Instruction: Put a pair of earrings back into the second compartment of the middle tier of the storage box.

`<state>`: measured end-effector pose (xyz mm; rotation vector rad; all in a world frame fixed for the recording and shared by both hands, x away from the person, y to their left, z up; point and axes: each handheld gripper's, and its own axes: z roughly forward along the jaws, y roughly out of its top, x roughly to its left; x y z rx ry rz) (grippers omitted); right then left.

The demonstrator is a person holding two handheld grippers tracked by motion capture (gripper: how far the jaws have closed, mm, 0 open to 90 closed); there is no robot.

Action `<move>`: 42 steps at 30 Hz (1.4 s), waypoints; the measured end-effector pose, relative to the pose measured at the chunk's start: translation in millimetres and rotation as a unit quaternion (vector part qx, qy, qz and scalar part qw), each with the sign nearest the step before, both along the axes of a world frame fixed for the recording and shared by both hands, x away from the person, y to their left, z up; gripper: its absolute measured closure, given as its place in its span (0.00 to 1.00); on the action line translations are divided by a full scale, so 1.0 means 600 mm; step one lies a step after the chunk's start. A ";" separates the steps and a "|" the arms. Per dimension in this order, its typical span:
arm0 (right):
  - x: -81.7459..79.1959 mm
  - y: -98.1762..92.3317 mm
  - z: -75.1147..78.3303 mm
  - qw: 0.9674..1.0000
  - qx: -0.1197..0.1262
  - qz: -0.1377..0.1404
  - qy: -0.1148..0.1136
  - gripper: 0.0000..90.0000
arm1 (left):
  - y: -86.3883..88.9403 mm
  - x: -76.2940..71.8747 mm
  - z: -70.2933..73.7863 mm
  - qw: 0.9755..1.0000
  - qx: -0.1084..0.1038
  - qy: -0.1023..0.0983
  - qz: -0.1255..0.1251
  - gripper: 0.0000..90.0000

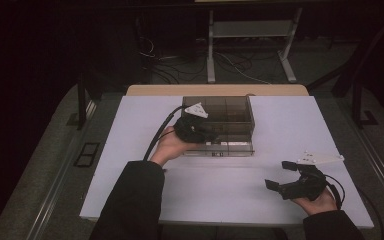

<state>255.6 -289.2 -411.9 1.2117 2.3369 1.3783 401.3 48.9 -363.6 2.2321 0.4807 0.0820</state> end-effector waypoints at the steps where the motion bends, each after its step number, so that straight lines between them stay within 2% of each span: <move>1: 0.000 0.000 0.000 1.000 0.000 0.000 0.001 0.00 | -0.002 0.001 -0.003 1.000 0.002 0.001 0.001 0.88; 16: -0.001 -0.001 -0.001 1.000 0.000 0.003 0.005 0.00 | -0.024 0.014 -0.036 1.000 0.025 0.018 0.004 0.88; 22: -0.001 -0.003 -0.001 1.000 0.001 0.002 0.003 0.00 | -0.025 0.016 -0.037 1.000 0.019 0.022 0.006 0.87; 27: -0.003 -0.003 0.000 1.000 0.001 0.000 0.007 0.00 | -0.020 0.012 -0.029 1.000 0.014 0.023 0.002 0.75; 33: -0.002 -0.002 0.000 1.000 0.000 0.001 0.004 0.00 | -0.004 0.001 -0.008 1.000 0.007 0.017 0.013 0.60; 42: -0.003 -0.002 0.000 1.000 0.001 0.001 0.005 0.00 | 0.030 -0.013 0.016 0.998 -0.043 0.031 0.027 0.40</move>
